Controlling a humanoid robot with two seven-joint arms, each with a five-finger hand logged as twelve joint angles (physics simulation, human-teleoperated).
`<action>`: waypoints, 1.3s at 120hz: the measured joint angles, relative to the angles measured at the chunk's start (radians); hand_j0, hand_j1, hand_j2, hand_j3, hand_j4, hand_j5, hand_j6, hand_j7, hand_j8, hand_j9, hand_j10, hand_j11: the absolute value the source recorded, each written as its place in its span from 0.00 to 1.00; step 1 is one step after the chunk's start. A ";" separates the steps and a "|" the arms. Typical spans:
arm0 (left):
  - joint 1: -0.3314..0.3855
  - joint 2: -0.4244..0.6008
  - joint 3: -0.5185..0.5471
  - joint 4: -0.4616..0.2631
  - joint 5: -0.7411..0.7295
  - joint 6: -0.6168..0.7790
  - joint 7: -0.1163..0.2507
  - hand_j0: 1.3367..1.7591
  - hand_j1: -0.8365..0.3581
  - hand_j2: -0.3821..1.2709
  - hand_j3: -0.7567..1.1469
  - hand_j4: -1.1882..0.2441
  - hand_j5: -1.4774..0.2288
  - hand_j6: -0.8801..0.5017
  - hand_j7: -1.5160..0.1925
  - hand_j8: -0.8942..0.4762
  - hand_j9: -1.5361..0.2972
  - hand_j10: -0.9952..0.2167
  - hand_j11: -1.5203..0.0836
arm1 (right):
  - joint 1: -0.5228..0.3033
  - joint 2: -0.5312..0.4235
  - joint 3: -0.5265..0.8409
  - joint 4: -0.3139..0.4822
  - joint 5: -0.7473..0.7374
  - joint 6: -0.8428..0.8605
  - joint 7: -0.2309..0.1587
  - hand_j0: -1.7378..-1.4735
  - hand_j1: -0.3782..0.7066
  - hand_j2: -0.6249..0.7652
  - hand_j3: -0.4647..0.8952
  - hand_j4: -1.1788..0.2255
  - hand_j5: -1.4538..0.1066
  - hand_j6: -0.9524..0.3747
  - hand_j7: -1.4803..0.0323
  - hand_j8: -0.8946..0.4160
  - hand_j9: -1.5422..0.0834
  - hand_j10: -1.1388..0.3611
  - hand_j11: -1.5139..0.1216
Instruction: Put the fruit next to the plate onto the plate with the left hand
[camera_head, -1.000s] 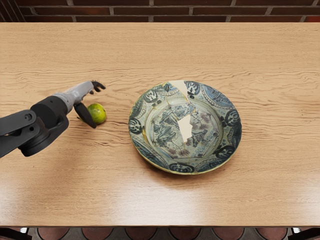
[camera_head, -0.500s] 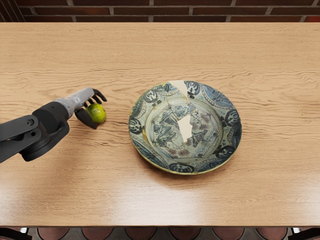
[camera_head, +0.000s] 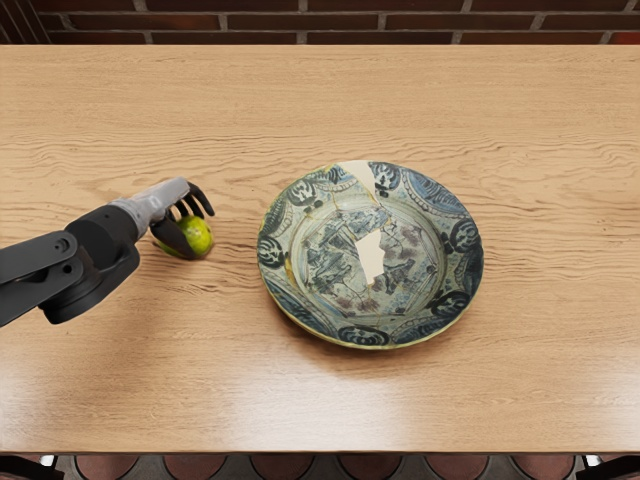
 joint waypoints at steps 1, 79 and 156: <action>0.000 -0.001 0.000 0.000 0.000 0.000 0.000 0.76 0.51 0.39 0.40 0.42 0.48 0.26 0.49 0.33 0.45 0.36 0.51 | 0.000 0.000 0.000 0.000 0.000 0.000 0.000 0.30 0.04 0.45 0.34 0.83 0.92 0.71 0.97 0.67 0.94 0.75 0.91; -0.009 0.002 -0.039 0.008 -0.156 -0.008 0.000 0.75 0.54 0.51 0.40 0.37 0.41 0.22 0.42 0.28 0.39 0.30 0.43 | 0.000 0.000 0.000 0.000 0.000 0.000 0.000 0.30 0.04 0.45 0.34 0.83 0.92 0.71 0.97 0.67 0.94 0.75 0.91; -0.016 0.116 -0.461 0.024 -0.643 -0.501 0.001 0.76 0.44 0.57 0.40 0.40 0.38 0.30 0.40 0.36 0.39 0.40 0.44 | 0.000 0.000 0.000 0.000 0.000 0.000 0.000 0.30 0.04 0.45 0.34 0.83 0.92 0.71 0.97 0.67 0.94 0.75 0.91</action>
